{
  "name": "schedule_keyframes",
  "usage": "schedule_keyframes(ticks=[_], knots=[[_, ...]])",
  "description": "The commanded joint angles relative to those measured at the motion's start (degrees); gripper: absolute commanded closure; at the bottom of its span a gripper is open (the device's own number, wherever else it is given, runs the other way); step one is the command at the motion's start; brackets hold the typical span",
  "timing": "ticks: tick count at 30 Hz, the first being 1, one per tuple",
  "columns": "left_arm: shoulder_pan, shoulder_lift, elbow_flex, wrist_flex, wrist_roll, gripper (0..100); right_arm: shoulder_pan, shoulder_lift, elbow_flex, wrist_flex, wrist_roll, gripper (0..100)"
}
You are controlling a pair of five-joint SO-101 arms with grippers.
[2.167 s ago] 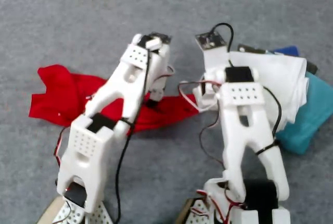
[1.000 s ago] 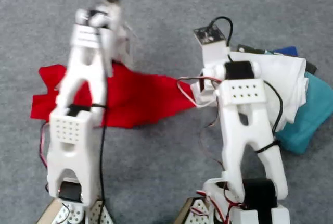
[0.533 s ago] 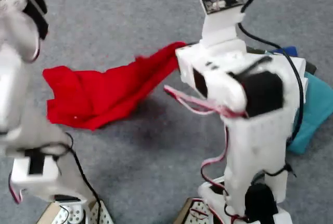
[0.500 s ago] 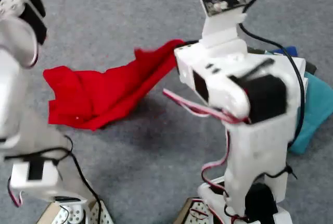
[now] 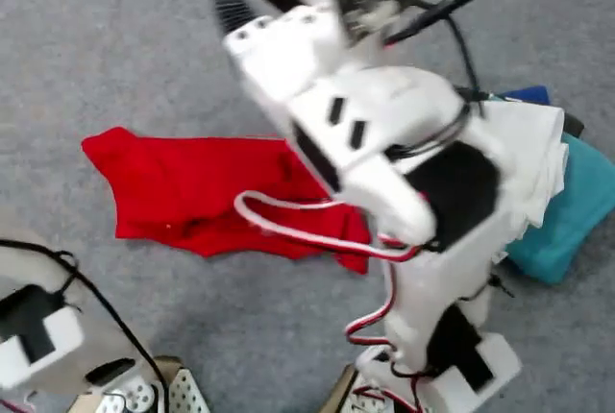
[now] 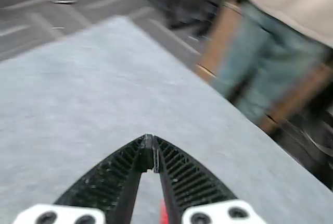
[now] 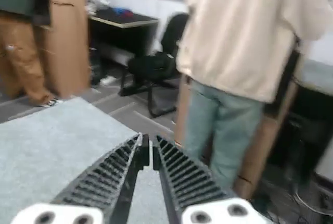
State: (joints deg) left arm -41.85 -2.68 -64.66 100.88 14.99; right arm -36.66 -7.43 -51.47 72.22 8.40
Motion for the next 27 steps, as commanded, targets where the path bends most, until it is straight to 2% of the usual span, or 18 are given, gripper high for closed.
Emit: schedule_keyframes(ticks=[1, 4, 8, 9, 12, 14, 20, 23, 27], knots=[[-5.5, 0.4, 4.4, -0.2, -0.9, 97, -0.4, 2.2, -2.6, 2.1, 0.9, 98.5], [-1.6, 2.3, 11.6, -0.2, -5.4, 97, 4.4, 3.5, -2.0, 11.8, 0.7, 98.5], [12.4, 6.7, 22.6, -1.2, -9.2, 96, 11.0, 4.9, -2.1, 28.3, 1.0, 98.4], [16.4, 8.0, 24.7, -2.1, -10.0, 93, 12.8, 4.9, -1.2, 29.3, 1.0, 98.4], [26.4, 12.8, 28.4, -5.5, -10.1, 81, 20.0, 1.5, 6.2, 29.0, 1.1, 98.3], [32.2, 16.3, 29.3, -7.4, -10.1, 76, 20.9, -1.8, 13.9, 29.0, 2.5, 98.3], [44.9, 30.5, 29.1, -12.5, -10.1, 75, 20.9, -17.1, 44.6, 29.0, 8.8, 97.0], [49.2, 37.6, 28.5, -14.4, -8.5, 74, 21.5, -24.0, 60.1, 28.8, 10.9, 87.2], [52.5, 45.5, 22.8, -14.8, 0.4, 74, 22.2, -30.2, 79.8, 25.1, 15.6, 73.4]])
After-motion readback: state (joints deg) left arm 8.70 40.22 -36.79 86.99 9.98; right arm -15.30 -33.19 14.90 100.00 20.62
